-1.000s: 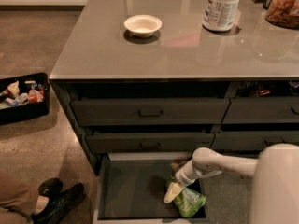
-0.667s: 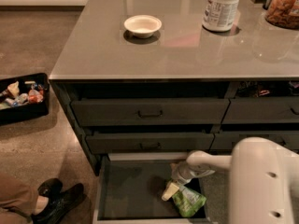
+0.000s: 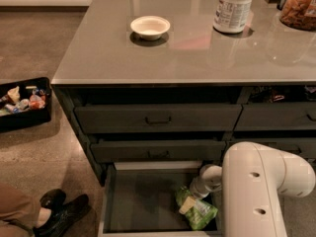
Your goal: Pick green rice chip bag from bottom drawer and place on counter
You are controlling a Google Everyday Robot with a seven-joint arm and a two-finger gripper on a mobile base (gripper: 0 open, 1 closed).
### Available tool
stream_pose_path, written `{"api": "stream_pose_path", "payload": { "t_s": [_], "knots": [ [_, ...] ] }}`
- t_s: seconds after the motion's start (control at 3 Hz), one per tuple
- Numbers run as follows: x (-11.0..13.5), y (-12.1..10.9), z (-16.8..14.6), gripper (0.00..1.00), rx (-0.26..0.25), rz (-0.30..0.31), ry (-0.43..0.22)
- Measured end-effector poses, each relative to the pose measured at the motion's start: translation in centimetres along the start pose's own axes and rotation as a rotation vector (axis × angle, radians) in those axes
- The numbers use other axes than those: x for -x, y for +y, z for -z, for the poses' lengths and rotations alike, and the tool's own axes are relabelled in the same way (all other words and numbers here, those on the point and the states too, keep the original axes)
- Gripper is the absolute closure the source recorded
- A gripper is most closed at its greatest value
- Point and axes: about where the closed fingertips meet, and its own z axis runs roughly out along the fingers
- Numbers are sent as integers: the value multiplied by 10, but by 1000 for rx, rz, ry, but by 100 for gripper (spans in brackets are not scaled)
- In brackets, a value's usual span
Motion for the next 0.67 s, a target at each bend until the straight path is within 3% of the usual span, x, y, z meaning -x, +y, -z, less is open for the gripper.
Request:
{"api": "stream_pose_path", "payload": {
  "t_s": [0.33,0.67],
  "knots": [
    [-26,0,-11,0,-5,-54,16],
    [-35,5,-28,18,16,-73,-4]
  ]
}}
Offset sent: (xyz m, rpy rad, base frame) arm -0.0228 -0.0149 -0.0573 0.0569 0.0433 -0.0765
